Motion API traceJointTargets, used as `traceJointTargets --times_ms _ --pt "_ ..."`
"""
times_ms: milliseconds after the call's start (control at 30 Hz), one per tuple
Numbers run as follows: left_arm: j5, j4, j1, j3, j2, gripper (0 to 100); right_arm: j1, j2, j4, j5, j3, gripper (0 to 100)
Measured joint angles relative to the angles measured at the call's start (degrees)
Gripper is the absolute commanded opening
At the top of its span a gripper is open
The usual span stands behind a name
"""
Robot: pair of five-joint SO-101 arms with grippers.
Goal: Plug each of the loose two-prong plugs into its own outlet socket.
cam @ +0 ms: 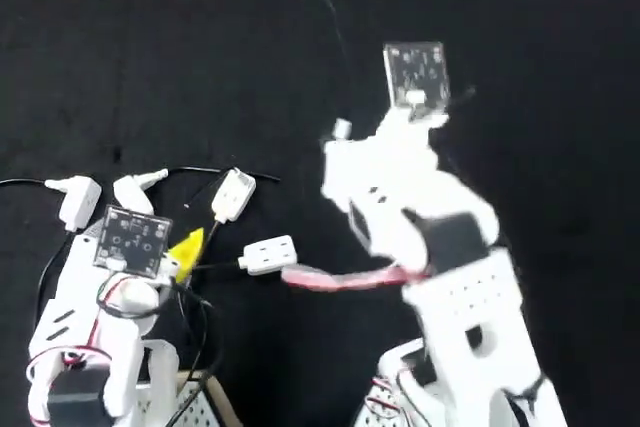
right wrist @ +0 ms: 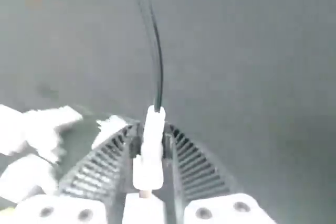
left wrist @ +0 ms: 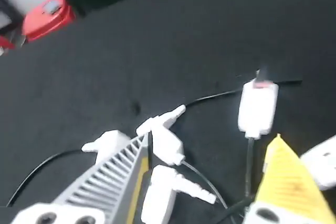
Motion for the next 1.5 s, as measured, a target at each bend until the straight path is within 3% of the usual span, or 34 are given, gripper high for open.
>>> traceJointTargets --times_ms 167,267,367,500,767,1367,1500 --pt "1.9 1.0 10.0 -0.1 0.0 34 -8.9 -6.2 -24.2 -8.8 15.9 1.1" --pt "3.0 -1.0 11.1 -0.1 0.0 34 -14.2 -9.9 -37.0 -10.2 26.1 1.1" --pt "3.3 -4.0 11.2 1.1 0.0 34 -20.0 -15.2 -42.3 -10.5 33.8 1.1" --pt "4.0 -8.1 11.2 5.8 0.0 34 -24.3 -23.4 -40.2 -10.5 38.4 1.1" --pt "8.2 -14.0 4.8 7.5 0.4 34 -25.1 -36.0 -21.5 -10.6 38.5 1.1" --pt "8.7 -13.9 4.0 7.5 0.4 34 -28.4 -37.9 -8.4 -10.6 35.3 1.1" --pt "7.2 -11.3 4.2 7.5 0.2 34 -24.9 -36.6 -4.9 -8.7 33.5 1.1"
